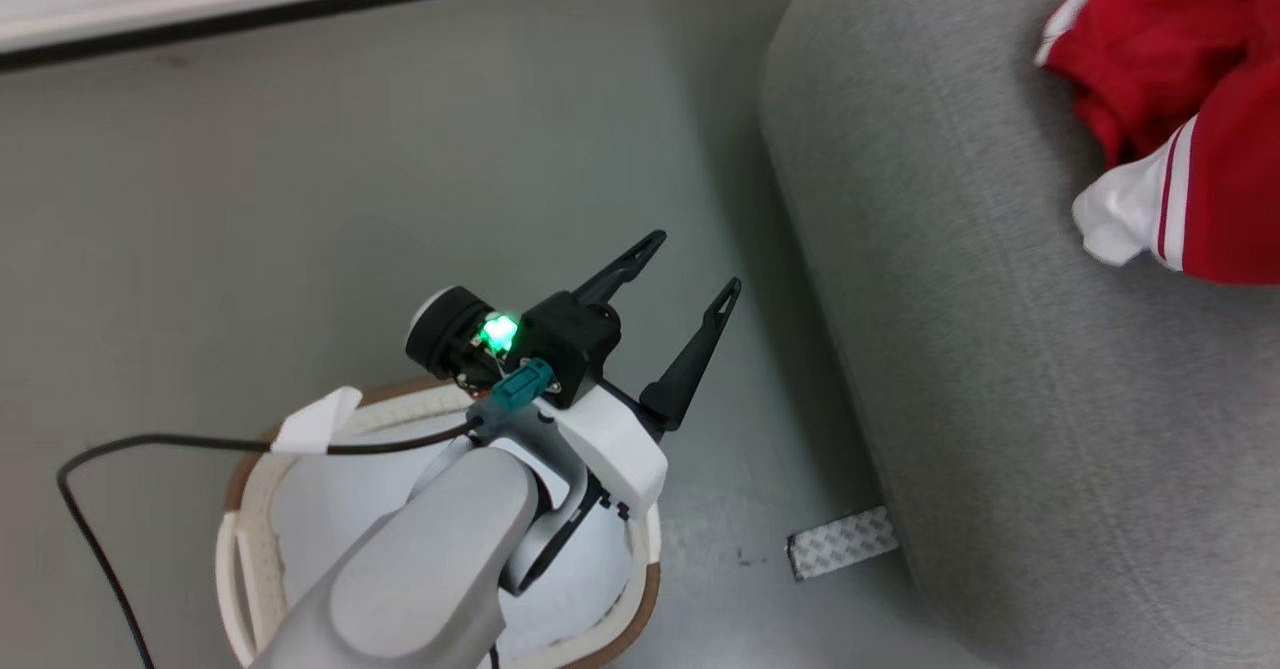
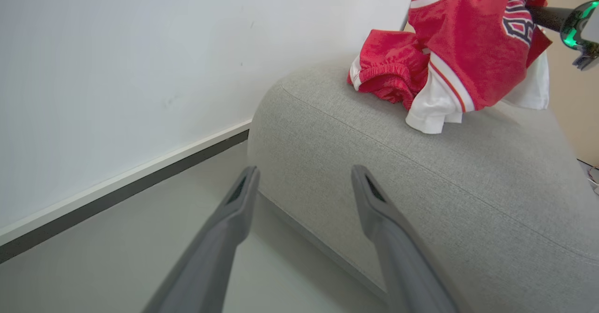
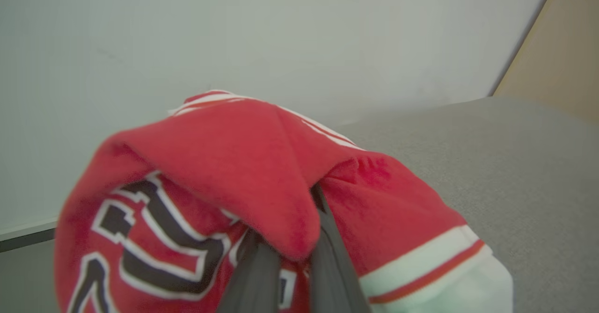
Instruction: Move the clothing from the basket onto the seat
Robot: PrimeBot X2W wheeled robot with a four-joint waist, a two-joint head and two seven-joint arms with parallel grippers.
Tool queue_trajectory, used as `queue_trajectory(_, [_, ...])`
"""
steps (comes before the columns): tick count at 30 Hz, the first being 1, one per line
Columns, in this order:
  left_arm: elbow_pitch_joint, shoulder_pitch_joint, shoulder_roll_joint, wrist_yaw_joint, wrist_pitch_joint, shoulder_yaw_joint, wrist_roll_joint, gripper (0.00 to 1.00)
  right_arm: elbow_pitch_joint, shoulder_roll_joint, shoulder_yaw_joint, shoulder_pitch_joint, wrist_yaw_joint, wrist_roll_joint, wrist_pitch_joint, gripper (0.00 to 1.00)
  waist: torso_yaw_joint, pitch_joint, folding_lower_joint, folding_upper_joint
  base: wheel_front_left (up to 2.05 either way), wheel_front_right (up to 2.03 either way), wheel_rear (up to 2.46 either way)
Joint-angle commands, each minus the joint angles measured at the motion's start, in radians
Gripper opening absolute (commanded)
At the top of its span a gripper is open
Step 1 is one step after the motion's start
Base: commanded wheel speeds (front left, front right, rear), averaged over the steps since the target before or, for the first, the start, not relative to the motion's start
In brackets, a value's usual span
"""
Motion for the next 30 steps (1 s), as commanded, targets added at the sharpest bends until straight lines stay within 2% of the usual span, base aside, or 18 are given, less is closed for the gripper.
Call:
queue_trajectory(1, [-0.007, -0.012, 0.009, 0.003, 0.004, 0.002, 0.010, 1.00, 0.014, -0.006, 0.008, -0.015, -0.002, 0.006, 0.002, 0.00, 0.043, 0.065, -0.0001, -0.0001, 0.00, 0.00, 0.00])
queue_trajectory(4, [-0.016, -0.025, 0.011, 0.006, 0.008, 0.000, 0.013, 1.00, 0.104, -0.029, 0.031, -0.072, -0.002, 0.049, 0.065, 0.00, 0.058, 0.097, -0.0001, -0.0001, 0.00, 0.00, 0.00])
queue_trajectory(8, [-0.018, -0.027, 0.013, 0.014, 0.004, 0.002, 0.012, 1.00, 0.216, -0.054, 0.089, -0.113, -0.002, 0.092, 0.245, 0.01, 0.072, 0.113, -0.0001, -0.0001, 0.00, 0.00, 0.00])
queue_trajectory(10, [-0.015, -0.024, 0.011, 0.016, 0.000, 0.001, 0.007, 1.00, 0.244, -0.066, 0.130, -0.127, -0.002, 0.101, 0.333, 0.23, 0.077, 0.112, -0.0001, -0.0001, 0.00, 0.00, 0.00])
queue_trajectory(13, [-0.003, -0.014, 0.008, 0.018, -0.010, 0.002, -0.003, 1.00, 0.258, -0.082, 0.163, -0.141, -0.002, 0.119, 0.365, 0.33, 0.078, 0.097, -0.0001, -0.0001, 0.00, 0.00, 0.00])
queue_trajectory(14, [0.002, -0.009, 0.007, 0.019, -0.014, 0.004, -0.008, 1.00, 0.261, -0.078, 0.176, -0.142, -0.002, 0.120, 0.365, 0.43, 0.076, 0.088, -0.0001, -0.0001, 0.00, 0.00, 0.00])
queue_trajectory(15, [0.007, -0.006, 0.006, 0.020, -0.018, 0.005, -0.010, 1.00, 0.260, -0.075, 0.185, -0.144, -0.002, 0.126, 0.363, 0.56, 0.074, 0.078, -0.0001, -0.0001, 0.00, 0.00, 0.00])
queue_trajectory(16, [0.012, -0.002, 0.006, 0.021, -0.023, 0.005, -0.012, 1.00, 0.260, -0.073, 0.194, -0.146, -0.002, 0.129, 0.362, 0.80, 0.071, 0.066, -0.0001, -0.0001, 0.00, 0.00, 0.00])
queue_trajectory(17, [0.018, 0.001, 0.005, 0.020, -0.027, 0.005, -0.016, 1.00, 0.261, -0.074, 0.206, -0.146, -0.002, 0.129, 0.361, 1.00, 0.068, 0.054, -0.0001, -0.0001, 0.00, 0.00, 0.00])
queue_trajectory(24, [0.067, 0.047, -0.009, 0.014, -0.068, 0.012, -0.056, 1.00, 0.229, -0.091, 0.313, -0.132, -0.002, 0.117, 0.368, 1.00, 0.047, -0.085, -0.0001, -0.0001, 0.00, 0.00, 0.00])
queue_trajectory(30, [0.104, 0.110, -0.014, 0.020, -0.100, 0.025, -0.100, 1.00, 0.137, -0.158, 0.436, -0.099, -0.002, 0.108, 0.420, 1.00, 0.048, -0.237, -0.0001, -0.0001, 0.00, 0.00, 0.00])
